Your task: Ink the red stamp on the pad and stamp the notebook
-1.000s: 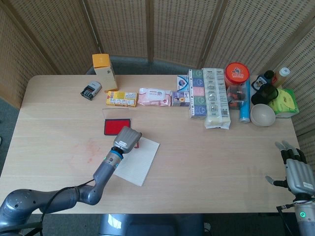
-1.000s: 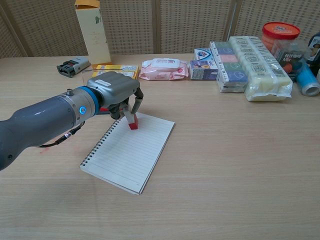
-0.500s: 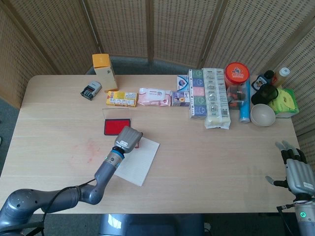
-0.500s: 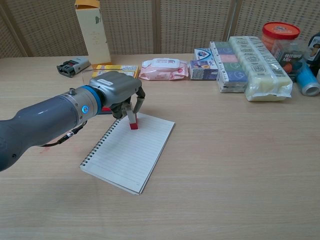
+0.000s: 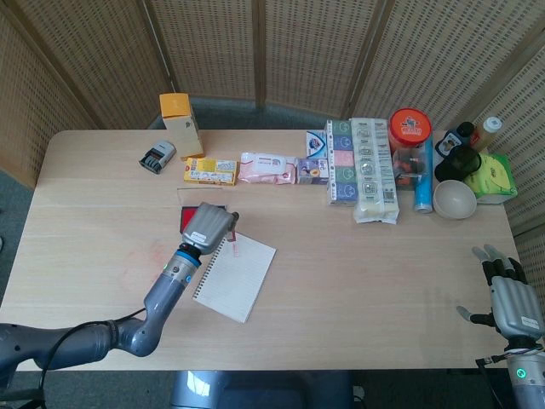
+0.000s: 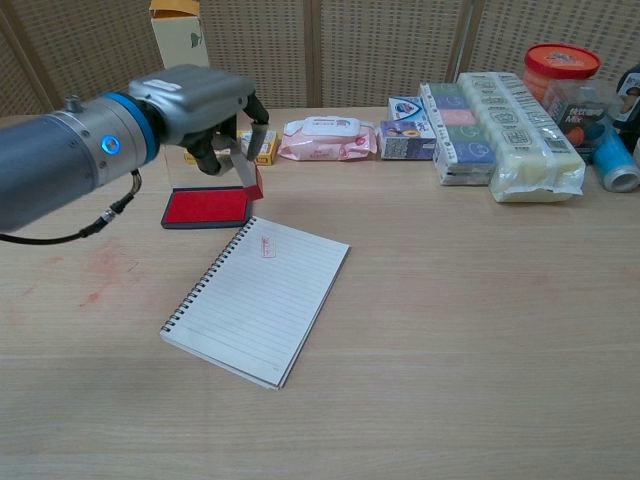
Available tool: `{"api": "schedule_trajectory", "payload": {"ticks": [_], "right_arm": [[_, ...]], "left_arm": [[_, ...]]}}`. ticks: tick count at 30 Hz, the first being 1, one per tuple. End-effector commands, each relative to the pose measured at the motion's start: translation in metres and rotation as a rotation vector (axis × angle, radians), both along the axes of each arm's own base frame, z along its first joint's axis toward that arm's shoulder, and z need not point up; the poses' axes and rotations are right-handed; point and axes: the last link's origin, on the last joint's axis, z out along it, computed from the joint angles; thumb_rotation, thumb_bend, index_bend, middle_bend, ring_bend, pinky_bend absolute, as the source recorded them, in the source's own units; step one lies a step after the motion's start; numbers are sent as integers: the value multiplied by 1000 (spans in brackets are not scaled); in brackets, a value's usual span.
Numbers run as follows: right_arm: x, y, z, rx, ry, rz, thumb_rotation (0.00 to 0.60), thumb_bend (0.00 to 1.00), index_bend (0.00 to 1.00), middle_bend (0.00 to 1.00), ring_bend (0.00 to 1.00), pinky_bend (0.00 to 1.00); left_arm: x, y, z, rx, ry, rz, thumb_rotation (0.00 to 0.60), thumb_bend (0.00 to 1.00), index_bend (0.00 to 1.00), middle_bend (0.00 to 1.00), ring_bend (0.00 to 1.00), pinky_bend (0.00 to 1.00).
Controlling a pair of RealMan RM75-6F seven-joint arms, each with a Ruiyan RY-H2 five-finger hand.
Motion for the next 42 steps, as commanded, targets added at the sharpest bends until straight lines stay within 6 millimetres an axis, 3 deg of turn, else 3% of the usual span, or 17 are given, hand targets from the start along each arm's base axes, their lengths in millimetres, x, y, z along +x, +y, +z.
{"api": "schedule_trajectory", "payload": {"ticks": [1,5,10,18,28,42], "right_arm": [[0,0,0,0,1,1,600,69,0,0,0,0],[1,1,0,-1,-2,3,600,68,0,0,0,0],[2,2,1,-1,-4,8,600,68,0,0,0,0],[4,3,-3,11,3,15,600,69,0,0,0,0],[3,2,-3,9,3,10,600,68,0,0,0,0],[3,2,0,4,-3,9,600,68,0,0,0,0]], "left_arm": [[-9,-2,18,22,1,5,600,409,643,1000,1000,1000],[-29,-7,33,29,21,23,600,408,643,1000,1000,1000],[-69,-18,46,21,61,67,600,406,643,1000,1000,1000],[-106,-24,41,-8,102,129,600,403,643,1000,1000,1000],[-121,-22,19,-35,132,157,600,403,642,1000,1000,1000],[-122,-20,10,-29,152,157,600,354,643,1000,1000,1000]]}}
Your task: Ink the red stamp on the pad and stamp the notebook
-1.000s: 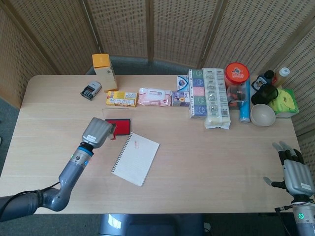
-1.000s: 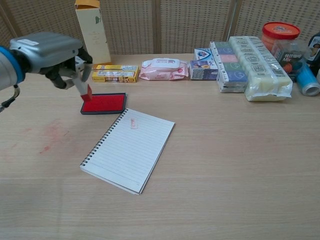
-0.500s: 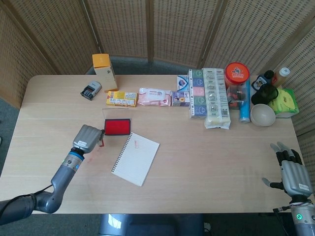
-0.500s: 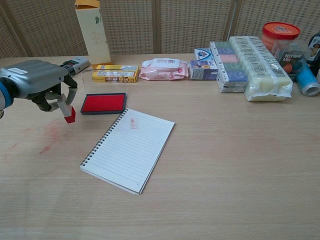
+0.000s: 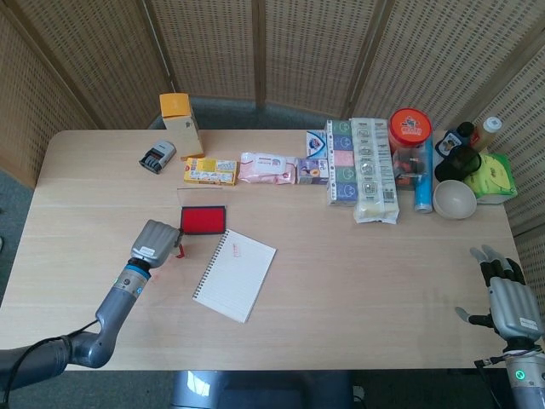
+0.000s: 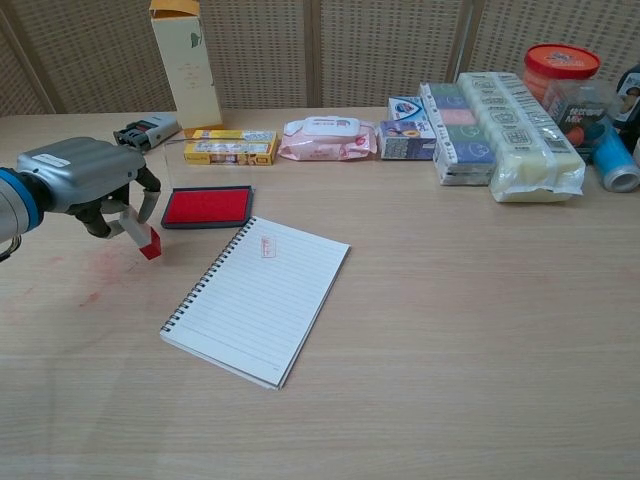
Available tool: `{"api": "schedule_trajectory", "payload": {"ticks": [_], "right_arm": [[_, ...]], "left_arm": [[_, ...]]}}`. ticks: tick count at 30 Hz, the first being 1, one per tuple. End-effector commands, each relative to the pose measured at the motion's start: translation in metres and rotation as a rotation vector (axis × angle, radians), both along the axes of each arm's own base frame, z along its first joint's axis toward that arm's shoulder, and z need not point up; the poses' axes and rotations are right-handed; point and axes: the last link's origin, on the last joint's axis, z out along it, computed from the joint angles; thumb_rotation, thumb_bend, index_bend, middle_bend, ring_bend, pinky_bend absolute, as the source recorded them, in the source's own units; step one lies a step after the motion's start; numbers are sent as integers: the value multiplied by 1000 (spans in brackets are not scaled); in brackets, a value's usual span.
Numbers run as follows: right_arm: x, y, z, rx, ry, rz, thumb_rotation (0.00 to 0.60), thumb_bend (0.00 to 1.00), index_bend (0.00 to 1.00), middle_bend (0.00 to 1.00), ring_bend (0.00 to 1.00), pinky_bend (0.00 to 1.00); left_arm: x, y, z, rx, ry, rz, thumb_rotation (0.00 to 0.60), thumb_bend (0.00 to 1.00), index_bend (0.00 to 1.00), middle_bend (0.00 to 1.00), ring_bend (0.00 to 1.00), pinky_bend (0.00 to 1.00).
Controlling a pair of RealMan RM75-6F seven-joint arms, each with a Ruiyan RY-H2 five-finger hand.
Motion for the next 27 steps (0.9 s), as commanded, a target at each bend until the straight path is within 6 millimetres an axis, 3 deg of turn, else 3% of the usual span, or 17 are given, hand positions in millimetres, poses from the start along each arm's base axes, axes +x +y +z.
{"api": "schedule_trajectory", "payload": {"ticks": [1,21,27], "right_arm": [[0,0,0,0,0,0,600,68,0,0,0,0],[0,1,2,1,-8,-3,600,68,0,0,0,0],[1,1,2,0,-11,-2,600,69,0,0,0,0]], "left_arm": [[1,0,-1,3,5,-1,600,351,643,1000,1000,1000],[4,1,-4,15,52,14,600,310,642,1000,1000,1000],[4,1,-4,20,59,17,600,285,592,1000,1000,1000]]}}
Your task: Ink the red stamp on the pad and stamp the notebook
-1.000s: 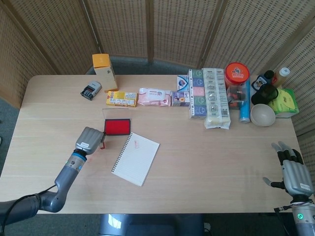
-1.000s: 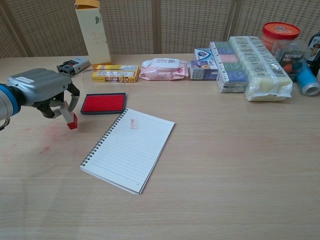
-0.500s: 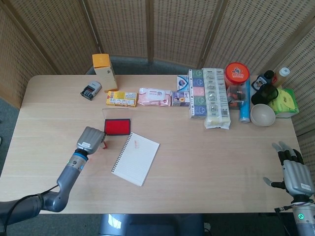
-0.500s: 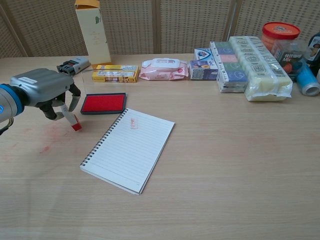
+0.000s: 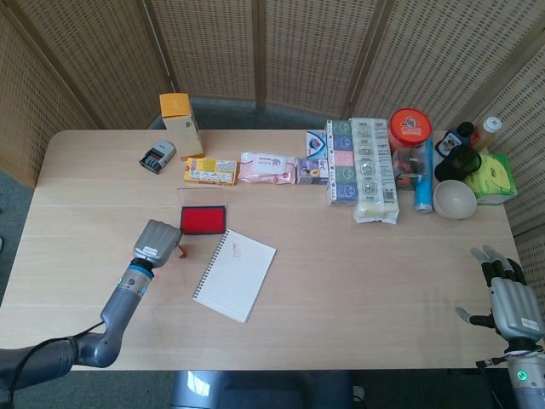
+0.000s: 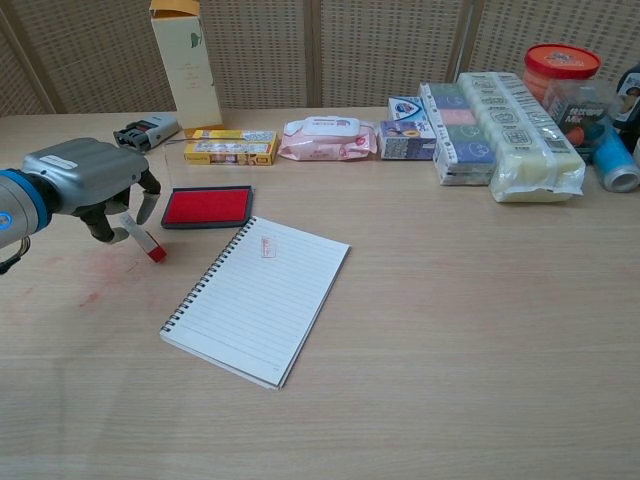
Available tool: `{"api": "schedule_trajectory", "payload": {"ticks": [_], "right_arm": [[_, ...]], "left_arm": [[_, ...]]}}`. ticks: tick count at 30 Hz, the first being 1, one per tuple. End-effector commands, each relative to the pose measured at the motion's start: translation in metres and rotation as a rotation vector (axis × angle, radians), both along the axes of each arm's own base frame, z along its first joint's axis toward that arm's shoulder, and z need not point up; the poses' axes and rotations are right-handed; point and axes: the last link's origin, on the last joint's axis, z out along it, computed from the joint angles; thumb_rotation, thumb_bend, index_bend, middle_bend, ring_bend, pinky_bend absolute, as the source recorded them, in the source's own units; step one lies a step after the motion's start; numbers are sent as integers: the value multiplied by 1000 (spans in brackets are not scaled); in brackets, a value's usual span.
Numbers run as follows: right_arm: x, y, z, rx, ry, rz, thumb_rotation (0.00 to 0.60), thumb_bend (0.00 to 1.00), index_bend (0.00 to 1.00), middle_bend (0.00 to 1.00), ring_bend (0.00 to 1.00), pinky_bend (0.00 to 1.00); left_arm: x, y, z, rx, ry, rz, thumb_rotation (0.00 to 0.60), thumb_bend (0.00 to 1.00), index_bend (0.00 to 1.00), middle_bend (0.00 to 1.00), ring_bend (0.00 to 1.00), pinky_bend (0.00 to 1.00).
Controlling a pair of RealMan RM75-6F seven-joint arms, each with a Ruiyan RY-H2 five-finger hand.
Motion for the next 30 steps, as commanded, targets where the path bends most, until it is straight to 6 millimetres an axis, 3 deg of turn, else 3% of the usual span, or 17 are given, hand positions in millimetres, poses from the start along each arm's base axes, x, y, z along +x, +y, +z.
{"api": "schedule_trajectory", "payload": {"ticks": [1,17,30], "right_arm": [[0,0,0,0,-2,0,600,68,0,0,0,0],[1,1,0,3,-4,1,600,70,0,0,0,0],[5,3,0,6,0,10,600,71,0,0,0,0]], "left_arm": [[1,0,0,2,1,1,600,282,583,1000,1000,1000],[6,1,10,24,-17,-2,600,267,541,1000,1000,1000],[11,-4,51,94,-82,-30,600,262,531,1000,1000,1000]]}}
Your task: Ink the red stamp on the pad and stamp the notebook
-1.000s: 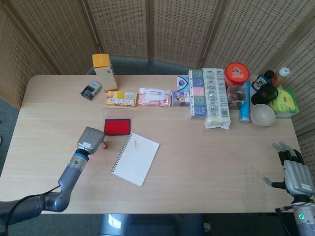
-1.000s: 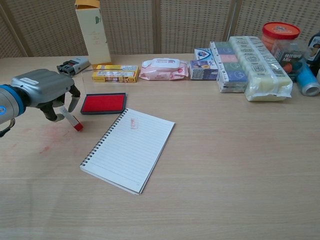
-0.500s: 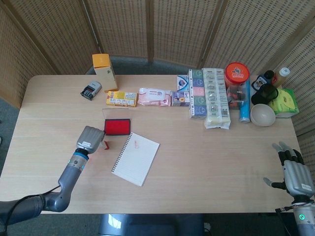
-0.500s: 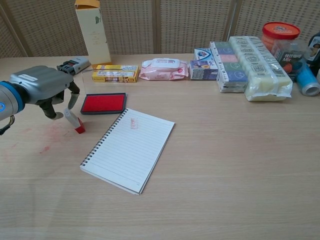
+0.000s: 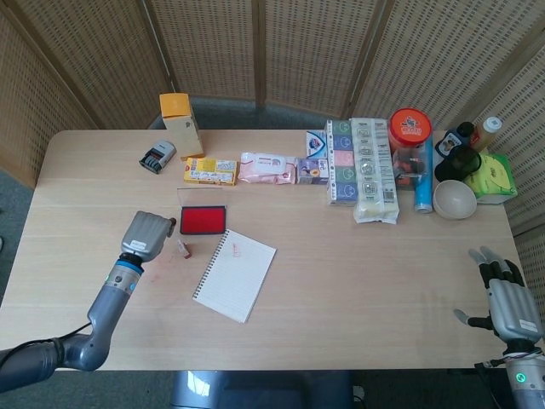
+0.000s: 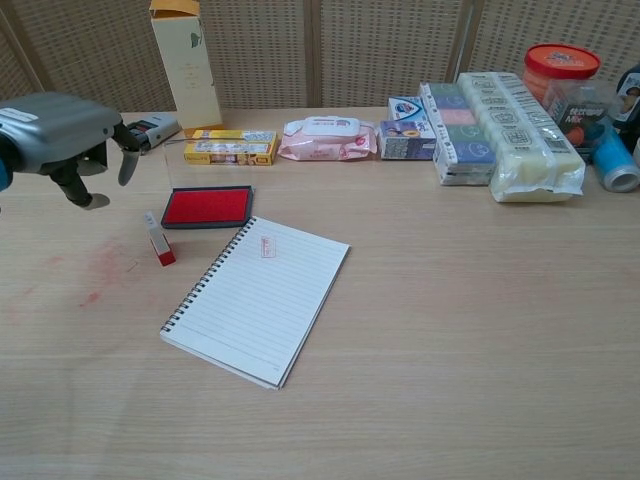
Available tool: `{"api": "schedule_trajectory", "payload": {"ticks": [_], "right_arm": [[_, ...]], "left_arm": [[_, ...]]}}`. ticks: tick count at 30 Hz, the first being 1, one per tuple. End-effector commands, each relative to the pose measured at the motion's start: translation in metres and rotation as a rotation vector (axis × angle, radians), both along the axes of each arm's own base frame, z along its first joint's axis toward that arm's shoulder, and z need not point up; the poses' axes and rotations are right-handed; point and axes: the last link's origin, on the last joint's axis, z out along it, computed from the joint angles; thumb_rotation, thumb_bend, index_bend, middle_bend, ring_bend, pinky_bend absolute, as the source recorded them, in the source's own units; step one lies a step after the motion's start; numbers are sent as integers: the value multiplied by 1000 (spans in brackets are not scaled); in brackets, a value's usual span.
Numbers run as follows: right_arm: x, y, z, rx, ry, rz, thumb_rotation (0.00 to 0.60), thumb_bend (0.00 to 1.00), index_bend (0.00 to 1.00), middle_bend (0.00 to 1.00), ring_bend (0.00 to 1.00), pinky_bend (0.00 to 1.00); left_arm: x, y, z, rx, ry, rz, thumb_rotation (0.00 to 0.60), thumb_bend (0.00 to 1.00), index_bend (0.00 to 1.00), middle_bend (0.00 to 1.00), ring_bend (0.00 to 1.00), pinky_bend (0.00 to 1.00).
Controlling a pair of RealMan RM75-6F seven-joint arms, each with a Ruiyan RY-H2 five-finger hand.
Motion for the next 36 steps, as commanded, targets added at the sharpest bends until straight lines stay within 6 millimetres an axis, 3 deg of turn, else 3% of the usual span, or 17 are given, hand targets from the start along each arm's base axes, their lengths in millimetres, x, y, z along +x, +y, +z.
{"api": "schedule_trajectory", "payload": {"ticks": [1,2,3,6,7,10,16,19,26,36], "right_arm": [[1,1,1,-2,-1,4,600,70,0,0,0,0],[2,1,1,-4,-1,6,600,70,0,0,0,0],[2,1,1,-6,-2,9,600,70,0,0,0,0],[3,1,2,-10,-6,13,600,71,0,0,0,0],[3,1,4,-17,-8,14,600,71,0,0,0,0],[2,2,5,-22,-11,16,600,70,0,0,0,0],[4,2,7,-45,6,36,600,70,0,0,0,0],[2,1,9,-82,38,48,600,70,0,0,0,0],[3,0,12,-184,96,71,600,70,0,0,0,0],[8,5,15,-187,74,89,600,71,0,0,0,0]], "left_arm": [[-1,-5,14,31,-30,-20,600,256,513,995,995,999],[-2,-6,18,40,-39,-26,600,249,491,965,968,986],[-3,-9,23,50,-54,-34,600,233,441,865,877,937],[-10,-17,37,62,-82,-43,600,174,259,395,489,691],[-16,-23,50,91,-111,-30,600,148,187,255,387,612],[-22,-40,72,121,-159,-40,600,88,31,76,250,479],[-41,-69,105,192,-228,-47,600,45,0,11,193,360],[-62,-91,119,228,-252,-7,600,54,0,2,185,345],[-98,-128,138,273,-303,95,600,84,0,0,179,288],[-119,-162,148,304,-324,179,600,84,0,0,159,198]]}}
